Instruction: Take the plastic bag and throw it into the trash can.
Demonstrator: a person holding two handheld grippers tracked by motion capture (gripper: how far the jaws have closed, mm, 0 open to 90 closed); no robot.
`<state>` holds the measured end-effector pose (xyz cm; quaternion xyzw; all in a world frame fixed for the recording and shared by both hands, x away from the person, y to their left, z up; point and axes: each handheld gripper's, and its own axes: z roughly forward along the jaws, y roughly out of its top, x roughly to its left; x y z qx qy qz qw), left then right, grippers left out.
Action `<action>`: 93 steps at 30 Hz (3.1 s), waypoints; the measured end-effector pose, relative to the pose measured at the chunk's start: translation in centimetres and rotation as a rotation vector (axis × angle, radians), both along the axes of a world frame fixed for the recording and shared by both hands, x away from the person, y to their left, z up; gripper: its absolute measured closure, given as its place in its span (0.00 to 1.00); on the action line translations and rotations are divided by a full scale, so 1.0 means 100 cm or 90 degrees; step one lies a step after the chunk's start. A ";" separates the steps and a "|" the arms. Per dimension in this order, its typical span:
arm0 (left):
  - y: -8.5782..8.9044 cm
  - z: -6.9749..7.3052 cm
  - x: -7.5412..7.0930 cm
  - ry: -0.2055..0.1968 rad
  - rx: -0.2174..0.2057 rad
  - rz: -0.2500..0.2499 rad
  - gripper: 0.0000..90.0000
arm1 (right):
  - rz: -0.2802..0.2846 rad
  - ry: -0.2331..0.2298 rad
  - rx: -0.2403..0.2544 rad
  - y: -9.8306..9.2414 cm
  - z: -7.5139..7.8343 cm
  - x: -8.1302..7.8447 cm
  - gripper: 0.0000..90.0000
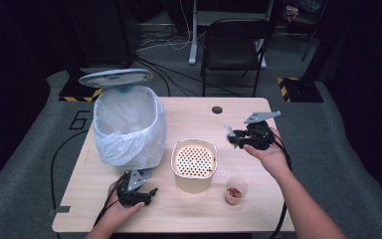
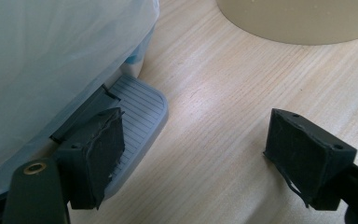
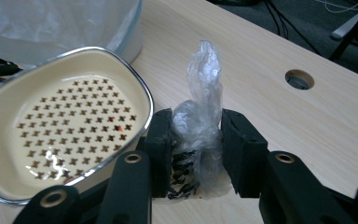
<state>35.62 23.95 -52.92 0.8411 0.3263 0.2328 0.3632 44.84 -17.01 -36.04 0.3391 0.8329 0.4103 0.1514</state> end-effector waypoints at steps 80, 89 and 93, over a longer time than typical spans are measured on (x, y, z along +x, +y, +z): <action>0.000 0.000 0.001 -0.012 0.002 -0.005 0.21 | 0.201 -0.057 0.064 0.193 0.096 -0.004 0.72; 0.000 0.000 0.002 -0.013 -0.001 -0.003 0.21 | 0.189 -0.063 0.071 0.210 0.094 0.009 0.72; 0.000 -0.001 0.001 -0.017 -0.001 -0.001 0.21 | 0.188 -0.067 0.070 0.219 0.092 0.012 0.72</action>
